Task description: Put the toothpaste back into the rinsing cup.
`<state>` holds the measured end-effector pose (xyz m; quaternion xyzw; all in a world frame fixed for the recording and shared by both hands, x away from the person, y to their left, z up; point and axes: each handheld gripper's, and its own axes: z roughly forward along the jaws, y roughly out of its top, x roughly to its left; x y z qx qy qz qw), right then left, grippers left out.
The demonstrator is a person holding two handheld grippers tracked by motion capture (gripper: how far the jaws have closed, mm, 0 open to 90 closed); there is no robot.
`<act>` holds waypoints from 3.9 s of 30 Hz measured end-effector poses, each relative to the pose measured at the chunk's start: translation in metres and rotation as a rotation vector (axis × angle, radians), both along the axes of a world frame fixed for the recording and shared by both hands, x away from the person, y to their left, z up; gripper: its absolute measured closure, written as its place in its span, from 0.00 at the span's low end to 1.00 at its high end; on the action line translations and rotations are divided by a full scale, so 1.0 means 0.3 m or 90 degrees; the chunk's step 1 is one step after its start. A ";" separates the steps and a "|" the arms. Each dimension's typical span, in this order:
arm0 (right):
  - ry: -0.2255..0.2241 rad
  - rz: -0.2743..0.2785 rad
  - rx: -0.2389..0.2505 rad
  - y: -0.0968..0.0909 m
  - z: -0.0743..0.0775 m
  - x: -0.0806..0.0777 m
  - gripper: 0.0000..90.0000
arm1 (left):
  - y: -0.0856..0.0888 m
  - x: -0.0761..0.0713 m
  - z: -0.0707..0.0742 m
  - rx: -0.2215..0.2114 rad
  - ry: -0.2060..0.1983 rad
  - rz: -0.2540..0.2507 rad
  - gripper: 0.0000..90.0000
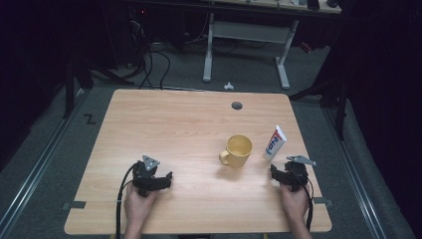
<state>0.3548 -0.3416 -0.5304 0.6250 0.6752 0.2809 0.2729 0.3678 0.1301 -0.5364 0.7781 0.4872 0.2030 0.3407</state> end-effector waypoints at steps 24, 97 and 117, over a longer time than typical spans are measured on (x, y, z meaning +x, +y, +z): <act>0.000 0.003 -0.002 0.003 0.000 0.000 0.30 | 0.000 0.000 0.000 0.000 0.000 0.000 0.17; -0.116 0.071 0.046 0.056 0.219 0.017 0.39 | -0.004 -0.006 0.000 0.001 -0.001 0.005 0.18; -0.121 0.064 0.054 0.060 0.226 0.111 0.52 | -0.004 -0.006 0.000 0.001 -0.001 0.003 0.18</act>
